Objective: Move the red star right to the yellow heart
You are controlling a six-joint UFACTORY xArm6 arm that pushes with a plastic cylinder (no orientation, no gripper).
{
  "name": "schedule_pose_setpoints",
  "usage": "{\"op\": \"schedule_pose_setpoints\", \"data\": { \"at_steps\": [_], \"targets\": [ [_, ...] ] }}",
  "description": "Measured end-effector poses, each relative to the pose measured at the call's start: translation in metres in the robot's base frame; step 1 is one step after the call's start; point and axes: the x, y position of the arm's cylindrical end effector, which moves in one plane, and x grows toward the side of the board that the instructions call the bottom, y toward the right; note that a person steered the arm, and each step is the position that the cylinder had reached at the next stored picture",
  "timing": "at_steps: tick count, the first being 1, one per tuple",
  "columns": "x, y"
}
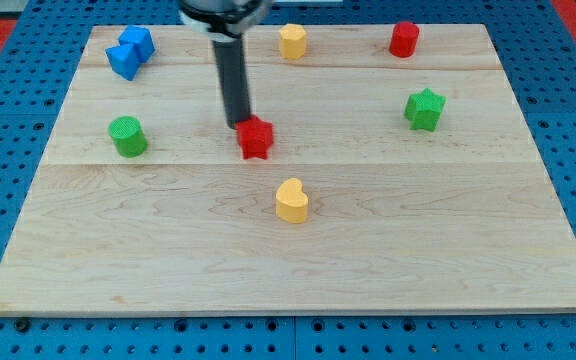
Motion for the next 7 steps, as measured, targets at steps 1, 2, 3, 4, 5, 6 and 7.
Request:
{"op": "schedule_pose_setpoints", "data": {
  "at_steps": [1,2,3,4,5,6,7],
  "targets": [
    [0.014,0.014],
    [0.020,0.028],
    [0.023,0.068],
    [0.035,0.108],
    [0.056,0.122],
    [0.004,0.083],
    [-0.011,0.036]
  ]
}}
